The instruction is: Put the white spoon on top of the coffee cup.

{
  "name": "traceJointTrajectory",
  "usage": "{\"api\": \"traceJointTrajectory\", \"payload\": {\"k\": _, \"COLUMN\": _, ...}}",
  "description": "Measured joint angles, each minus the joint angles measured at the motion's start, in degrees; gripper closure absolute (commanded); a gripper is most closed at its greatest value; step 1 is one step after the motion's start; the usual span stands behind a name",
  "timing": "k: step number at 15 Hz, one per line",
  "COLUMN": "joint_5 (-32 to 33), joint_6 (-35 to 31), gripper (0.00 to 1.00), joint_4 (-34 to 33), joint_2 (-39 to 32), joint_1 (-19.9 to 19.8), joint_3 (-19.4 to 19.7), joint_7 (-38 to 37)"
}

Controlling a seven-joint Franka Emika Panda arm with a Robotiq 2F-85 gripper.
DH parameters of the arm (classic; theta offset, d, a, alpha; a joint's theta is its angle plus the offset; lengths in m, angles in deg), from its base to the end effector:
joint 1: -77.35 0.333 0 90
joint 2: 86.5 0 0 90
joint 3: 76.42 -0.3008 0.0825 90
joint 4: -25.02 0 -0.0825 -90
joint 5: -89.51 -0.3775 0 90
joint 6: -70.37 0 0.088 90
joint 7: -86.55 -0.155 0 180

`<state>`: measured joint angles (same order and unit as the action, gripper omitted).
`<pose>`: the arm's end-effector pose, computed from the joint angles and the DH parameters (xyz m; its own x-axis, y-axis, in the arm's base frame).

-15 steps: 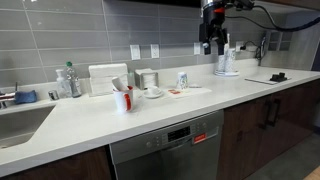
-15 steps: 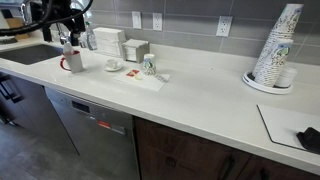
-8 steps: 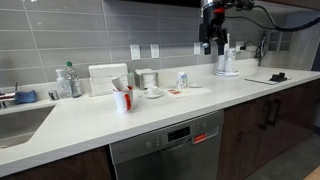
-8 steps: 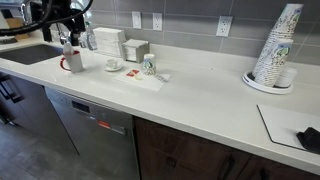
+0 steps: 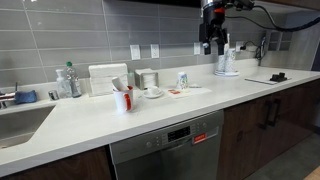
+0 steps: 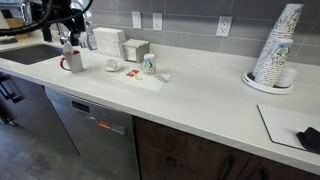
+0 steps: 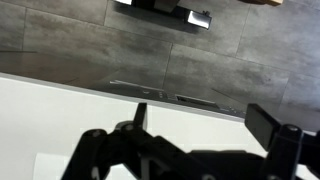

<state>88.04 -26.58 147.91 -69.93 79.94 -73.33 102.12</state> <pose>0.4404 -0.0010 0.4506 0.9540 0.2614 -0.1465 0.2516 -0.9643 -0.0823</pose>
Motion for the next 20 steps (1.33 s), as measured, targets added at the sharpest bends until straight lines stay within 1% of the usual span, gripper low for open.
{"api": "traceJointTrajectory", "payload": {"k": 16, "joint_5": 0.1, "joint_6": 0.0, "gripper": 0.0, "joint_4": -0.01, "joint_2": -0.02, "joint_1": -0.03, "joint_3": -0.07, "joint_7": -0.09}}
{"api": "traceJointTrajectory", "payload": {"k": 20, "joint_5": 3.6, "joint_6": -1.08, "gripper": 0.0, "joint_4": -1.58, "joint_2": -1.78, "joint_1": -0.02, "joint_3": -1.51, "joint_7": 1.51}}
